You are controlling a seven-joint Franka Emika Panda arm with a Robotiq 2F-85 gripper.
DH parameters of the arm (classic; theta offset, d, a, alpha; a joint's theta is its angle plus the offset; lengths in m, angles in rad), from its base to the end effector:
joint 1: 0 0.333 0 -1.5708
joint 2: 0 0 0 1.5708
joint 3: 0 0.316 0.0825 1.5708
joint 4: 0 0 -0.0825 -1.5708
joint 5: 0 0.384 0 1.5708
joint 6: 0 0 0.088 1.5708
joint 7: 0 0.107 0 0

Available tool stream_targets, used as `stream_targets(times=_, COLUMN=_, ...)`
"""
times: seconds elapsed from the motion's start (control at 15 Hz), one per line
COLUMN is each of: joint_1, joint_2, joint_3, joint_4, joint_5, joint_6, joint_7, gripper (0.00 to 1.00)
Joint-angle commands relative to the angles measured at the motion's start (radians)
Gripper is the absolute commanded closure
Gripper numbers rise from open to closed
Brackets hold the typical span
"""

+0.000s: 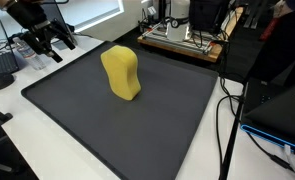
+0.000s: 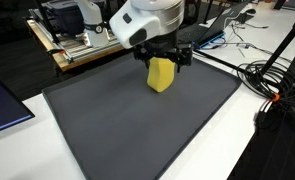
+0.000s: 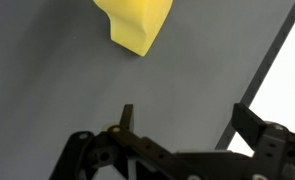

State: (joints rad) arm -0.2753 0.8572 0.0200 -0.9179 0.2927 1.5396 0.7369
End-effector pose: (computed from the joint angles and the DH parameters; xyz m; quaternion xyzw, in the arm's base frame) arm 0.7298 -0.1635 0.3609 -0.8558 0.4804 0.1489 0.1211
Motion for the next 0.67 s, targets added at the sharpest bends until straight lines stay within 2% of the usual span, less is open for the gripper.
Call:
stream_targets(times=0.0, joint_1=-0.041, joint_2=-0.138, joint_3=0.006, joint_4=-0.240, joint_5=0.060, joint_6=0.114, joint_7=-0.036, gripper=0.00)
stream_targets(times=0.4, joint_1=-0.103, joint_2=-0.271, joint_3=0.005, joint_4=-0.504, joint_5=0.188, joint_6=0.283, joint_7=-0.097, gripper=0.00)
stream_targets(times=0.47, joint_1=-0.084, joint_2=-0.290, joint_3=-0.039, joint_4=-0.542, joint_5=0.235, joint_6=0.295, joint_7=-0.127, gripper=0.00)
stream_targets(times=0.6, joint_1=-0.089, joint_2=-0.334, joint_3=-0.058, joint_4=-0.634, joint_5=0.293, joint_6=0.332, joint_7=-0.178, gripper=0.00)
